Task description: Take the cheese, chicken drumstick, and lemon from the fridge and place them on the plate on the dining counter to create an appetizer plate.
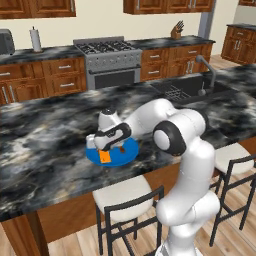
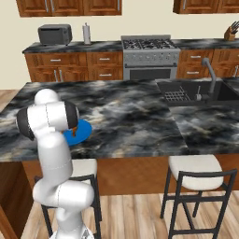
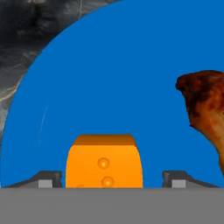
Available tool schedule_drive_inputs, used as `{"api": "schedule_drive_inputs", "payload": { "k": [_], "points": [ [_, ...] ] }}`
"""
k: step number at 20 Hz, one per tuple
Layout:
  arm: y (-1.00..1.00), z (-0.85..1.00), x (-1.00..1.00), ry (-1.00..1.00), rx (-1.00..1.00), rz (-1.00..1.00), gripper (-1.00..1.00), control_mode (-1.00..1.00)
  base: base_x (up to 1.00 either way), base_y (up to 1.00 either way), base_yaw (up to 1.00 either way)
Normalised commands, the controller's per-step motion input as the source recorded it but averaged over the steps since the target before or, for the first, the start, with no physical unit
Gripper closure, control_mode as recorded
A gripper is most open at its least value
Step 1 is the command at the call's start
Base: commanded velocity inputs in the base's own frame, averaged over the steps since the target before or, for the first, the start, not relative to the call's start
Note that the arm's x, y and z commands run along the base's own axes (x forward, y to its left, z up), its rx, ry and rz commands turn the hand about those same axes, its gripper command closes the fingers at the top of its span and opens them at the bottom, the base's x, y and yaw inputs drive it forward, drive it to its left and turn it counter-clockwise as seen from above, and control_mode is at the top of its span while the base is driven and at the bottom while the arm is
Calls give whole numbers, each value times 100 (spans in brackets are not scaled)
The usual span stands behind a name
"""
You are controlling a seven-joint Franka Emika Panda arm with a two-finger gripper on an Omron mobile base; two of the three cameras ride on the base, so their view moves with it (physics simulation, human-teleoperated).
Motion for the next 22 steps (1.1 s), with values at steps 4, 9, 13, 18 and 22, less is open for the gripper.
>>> {"api": "schedule_drive_inputs", "payload": {
  "k": [4,9,13,18,22],
  "points": [
    [-27,15,-18,0,0,-13,-100,-100,0,0,0],
    [-61,53,-73,0,1,-8,-100,-100,0,0,0],
    [-76,92,-99,0,3,0,-100,-100,0,0,0],
    [-68,100,-100,0,1,7,-100,-100,0,0,0],
    [-51,100,-100,0,0,15,-100,-100,0,0,0]
  ]
}}
